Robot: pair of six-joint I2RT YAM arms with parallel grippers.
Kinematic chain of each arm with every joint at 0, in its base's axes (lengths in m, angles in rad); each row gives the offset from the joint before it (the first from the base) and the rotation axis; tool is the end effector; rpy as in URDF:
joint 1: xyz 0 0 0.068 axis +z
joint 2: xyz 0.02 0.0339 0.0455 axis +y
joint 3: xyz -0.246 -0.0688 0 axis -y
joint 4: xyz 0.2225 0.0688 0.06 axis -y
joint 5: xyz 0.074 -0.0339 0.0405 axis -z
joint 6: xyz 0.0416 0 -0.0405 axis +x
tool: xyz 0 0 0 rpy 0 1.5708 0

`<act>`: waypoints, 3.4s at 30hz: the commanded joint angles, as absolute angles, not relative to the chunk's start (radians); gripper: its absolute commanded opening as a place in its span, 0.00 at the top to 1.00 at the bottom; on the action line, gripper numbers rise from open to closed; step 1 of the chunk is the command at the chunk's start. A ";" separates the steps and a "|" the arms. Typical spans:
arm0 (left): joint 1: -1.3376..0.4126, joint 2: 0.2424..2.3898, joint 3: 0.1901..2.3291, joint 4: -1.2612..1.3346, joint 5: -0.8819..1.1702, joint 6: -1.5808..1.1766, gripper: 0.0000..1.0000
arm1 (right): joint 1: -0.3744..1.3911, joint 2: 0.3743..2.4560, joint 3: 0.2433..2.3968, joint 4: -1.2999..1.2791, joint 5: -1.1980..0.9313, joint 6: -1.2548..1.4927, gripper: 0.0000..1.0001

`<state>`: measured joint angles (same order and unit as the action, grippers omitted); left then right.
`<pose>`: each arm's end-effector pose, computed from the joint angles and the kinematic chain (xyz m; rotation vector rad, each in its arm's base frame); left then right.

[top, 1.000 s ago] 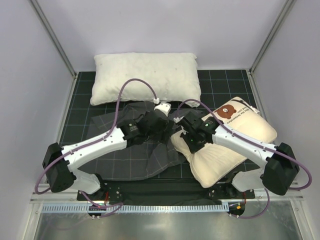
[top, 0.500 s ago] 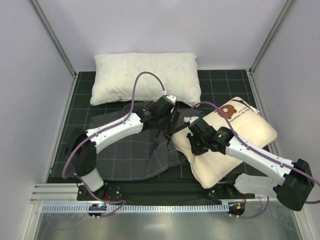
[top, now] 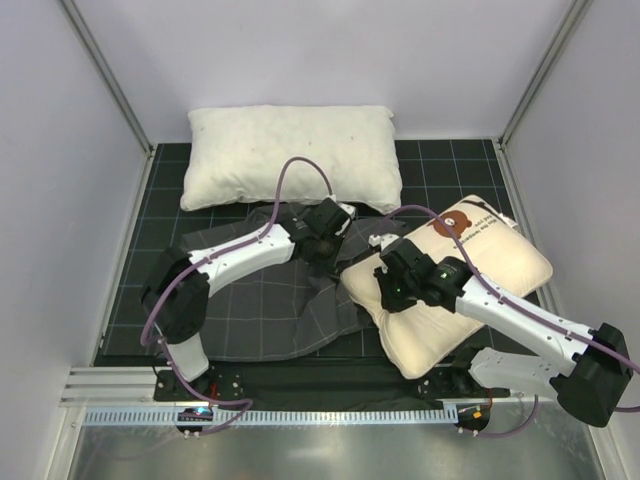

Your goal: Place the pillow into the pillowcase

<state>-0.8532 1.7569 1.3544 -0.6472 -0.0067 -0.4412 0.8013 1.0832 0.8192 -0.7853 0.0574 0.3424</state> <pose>0.2312 -0.2645 0.2230 0.5479 2.6338 -0.4253 0.1358 0.1368 0.2305 -0.5840 2.5898 0.3193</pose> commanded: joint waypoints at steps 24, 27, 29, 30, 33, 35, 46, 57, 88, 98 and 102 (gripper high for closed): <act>-1.045 1.506 1.341 -0.551 -0.132 -0.508 1.00 | 0.580 1.225 1.020 -0.683 0.063 0.338 0.96; -1.054 1.496 1.331 -0.529 -0.120 -0.512 1.00 | 0.548 1.287 1.080 -0.687 0.060 0.325 0.96; -1.057 1.494 1.331 -0.525 -0.123 -0.515 1.00 | 0.531 1.308 1.106 -0.680 0.048 0.322 0.96; -1.057 1.494 1.335 -0.526 -0.127 -0.517 1.00 | 0.517 1.319 1.123 -0.672 0.048 0.325 0.96; -1.058 1.499 1.339 -0.519 -0.111 -0.526 0.99 | 0.470 1.336 1.140 -0.625 0.038 0.359 0.96; -1.060 1.502 1.338 -0.503 -0.089 -0.537 0.99 | 0.447 1.336 1.129 -0.541 0.026 0.423 0.96; -1.074 1.623 1.373 -0.398 0.037 -0.626 0.99 | 0.433 1.321 0.919 -0.094 0.101 0.781 0.96; -1.081 1.724 1.477 -0.339 0.043 -0.667 0.98 | 0.398 1.145 0.812 -0.087 0.035 0.667 0.43; -1.028 2.019 1.577 -0.292 0.104 -0.698 1.00 | -0.103 1.000 0.505 -0.431 0.025 0.739 0.81; -0.914 1.692 1.346 -0.457 -0.123 -0.577 0.99 | 0.599 0.853 0.615 -0.569 0.143 0.841 0.96; -0.888 1.536 1.220 -0.512 -0.172 -0.560 0.95 | 0.689 0.920 0.669 -0.569 0.055 0.741 0.84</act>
<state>-0.8902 1.6459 1.2583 -0.4706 -0.1066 -0.5953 0.6403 0.8944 0.5804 -0.5892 0.1814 0.7868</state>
